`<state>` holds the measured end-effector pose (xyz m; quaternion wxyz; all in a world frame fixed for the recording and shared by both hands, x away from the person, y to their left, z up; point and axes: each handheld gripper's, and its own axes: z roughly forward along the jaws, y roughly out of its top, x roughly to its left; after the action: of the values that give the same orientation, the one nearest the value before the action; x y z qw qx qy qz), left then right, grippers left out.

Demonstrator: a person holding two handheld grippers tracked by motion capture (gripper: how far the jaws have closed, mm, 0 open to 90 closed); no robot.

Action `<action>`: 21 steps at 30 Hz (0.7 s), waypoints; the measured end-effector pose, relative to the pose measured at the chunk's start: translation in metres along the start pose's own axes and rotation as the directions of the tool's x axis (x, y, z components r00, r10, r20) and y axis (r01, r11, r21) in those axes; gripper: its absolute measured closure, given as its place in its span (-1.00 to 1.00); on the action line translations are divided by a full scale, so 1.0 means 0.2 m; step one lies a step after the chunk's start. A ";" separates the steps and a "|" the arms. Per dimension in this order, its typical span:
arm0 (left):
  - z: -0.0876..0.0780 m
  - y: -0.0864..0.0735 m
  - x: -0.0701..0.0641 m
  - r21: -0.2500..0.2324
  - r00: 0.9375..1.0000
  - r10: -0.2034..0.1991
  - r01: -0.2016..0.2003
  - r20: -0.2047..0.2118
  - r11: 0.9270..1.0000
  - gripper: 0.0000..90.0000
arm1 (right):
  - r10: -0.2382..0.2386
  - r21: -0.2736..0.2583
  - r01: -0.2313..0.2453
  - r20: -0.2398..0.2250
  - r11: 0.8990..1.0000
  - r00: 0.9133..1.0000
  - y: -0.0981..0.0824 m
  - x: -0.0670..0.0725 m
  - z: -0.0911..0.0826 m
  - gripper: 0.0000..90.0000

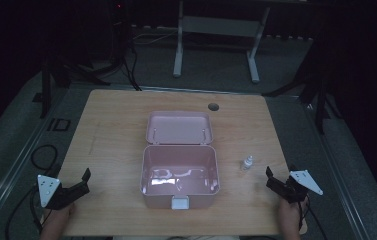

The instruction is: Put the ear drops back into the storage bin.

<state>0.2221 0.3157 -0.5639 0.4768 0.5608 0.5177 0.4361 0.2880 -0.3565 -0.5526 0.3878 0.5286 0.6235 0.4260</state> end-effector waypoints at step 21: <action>0.00 0.00 0.00 0.000 1.000 -0.004 0.004 0.005 1.000 -0.96 | -0.044 0.245 0.082 -0.156 0.966 0.987 0.04 0.06 0.06 -0.73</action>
<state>0.2223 0.3159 -0.5638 0.4788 0.5608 0.5178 0.4337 0.3012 -0.3423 -0.5489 0.2835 0.5198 0.7161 0.3696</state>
